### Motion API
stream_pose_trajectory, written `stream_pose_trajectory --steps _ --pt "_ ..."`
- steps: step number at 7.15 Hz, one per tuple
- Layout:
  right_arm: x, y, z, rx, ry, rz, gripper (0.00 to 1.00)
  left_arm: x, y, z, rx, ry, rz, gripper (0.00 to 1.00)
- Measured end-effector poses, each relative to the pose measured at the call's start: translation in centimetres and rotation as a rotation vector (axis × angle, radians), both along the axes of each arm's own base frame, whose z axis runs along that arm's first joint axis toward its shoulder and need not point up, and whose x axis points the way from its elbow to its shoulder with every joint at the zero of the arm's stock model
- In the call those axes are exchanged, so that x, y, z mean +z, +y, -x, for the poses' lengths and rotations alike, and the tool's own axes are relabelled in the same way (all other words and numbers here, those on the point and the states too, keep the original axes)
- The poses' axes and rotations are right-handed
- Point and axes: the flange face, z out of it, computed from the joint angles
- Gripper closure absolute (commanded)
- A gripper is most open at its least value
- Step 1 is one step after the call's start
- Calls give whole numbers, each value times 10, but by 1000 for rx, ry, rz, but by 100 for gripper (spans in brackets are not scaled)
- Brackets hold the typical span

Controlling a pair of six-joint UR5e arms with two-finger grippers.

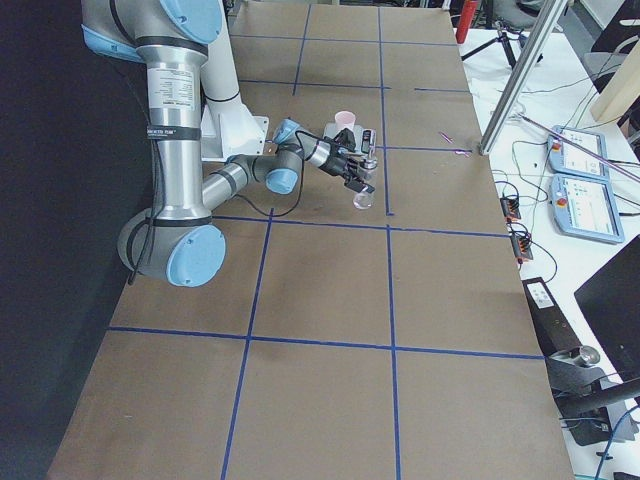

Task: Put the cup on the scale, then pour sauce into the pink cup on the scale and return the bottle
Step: 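Carry the glass bottle back to its spot and lower it with the right gripper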

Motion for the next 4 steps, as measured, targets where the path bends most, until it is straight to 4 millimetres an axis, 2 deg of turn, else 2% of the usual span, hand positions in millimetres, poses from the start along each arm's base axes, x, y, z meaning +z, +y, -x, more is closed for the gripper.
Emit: stream_pose_trajectory --steps 2,4 --pt "14 3 1 74 -159 113 100 0 0 0 0 0 0 0" --pt "23 3 4 111 -209 156 100 0 0 0 0 -1 0 0"
